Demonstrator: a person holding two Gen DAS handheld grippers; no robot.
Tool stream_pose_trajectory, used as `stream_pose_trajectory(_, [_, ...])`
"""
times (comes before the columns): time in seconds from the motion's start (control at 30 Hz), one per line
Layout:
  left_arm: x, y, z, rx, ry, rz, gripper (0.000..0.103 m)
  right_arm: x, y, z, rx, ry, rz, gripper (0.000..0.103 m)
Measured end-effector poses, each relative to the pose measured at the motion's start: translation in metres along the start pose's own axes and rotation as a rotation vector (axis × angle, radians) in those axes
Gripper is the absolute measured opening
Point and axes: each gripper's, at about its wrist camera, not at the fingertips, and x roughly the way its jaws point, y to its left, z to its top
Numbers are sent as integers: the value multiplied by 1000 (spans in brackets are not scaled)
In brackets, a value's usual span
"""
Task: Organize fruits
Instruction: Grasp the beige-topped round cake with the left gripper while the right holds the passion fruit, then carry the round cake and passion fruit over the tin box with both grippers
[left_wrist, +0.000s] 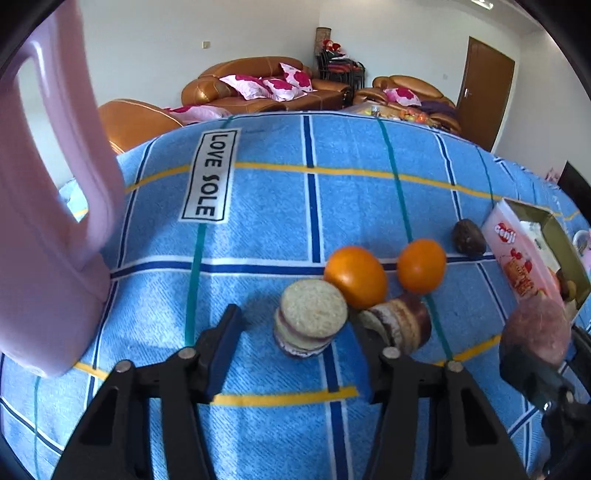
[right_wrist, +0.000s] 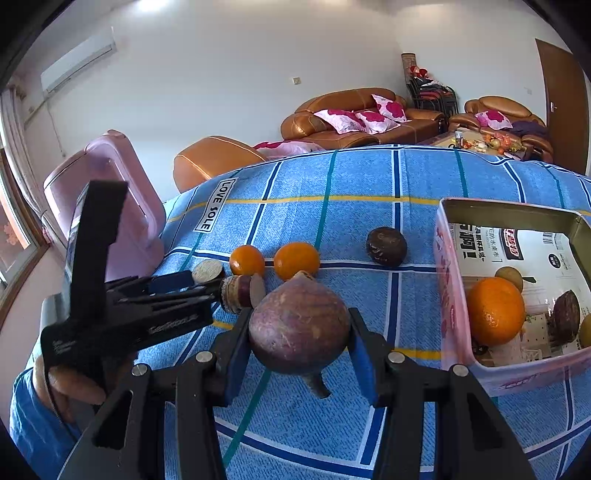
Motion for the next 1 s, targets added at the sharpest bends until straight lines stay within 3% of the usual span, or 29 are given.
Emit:
stream_pose_trajectory(0.07, [-1,-3,0,12,-4,-18,37,0,0,0,-3,4,4,51])
stream_pose_trajectory(0.23, [-6,6,-2,-33,-24,-37,37,-1,-2,-1,4,0,10,51])
stream_pose_trajectory(0.37, [-23,21,-8,-115,-115,-14,36,-7,-2,0,1,-39,26,51])
stream_pose_trajectory(0.43, [-38,24,-13,-154,-192,11,36,-15,2,1,-32,-90,22,51])
stream_pose_trajectory(0.63, [-58,17,-25,-185,-285,68,36,-42,10,3,-94,-250,28,51])
stream_pose_trajectory(0.9, [-74,-8,-36,-150,-343,139,36,-52,12,3,-156,-357,-178,51])
stream_pose_trajectory(1.0, [-79,-23,-42,-132,-351,150,37,-55,8,3,-151,-369,-218,51])
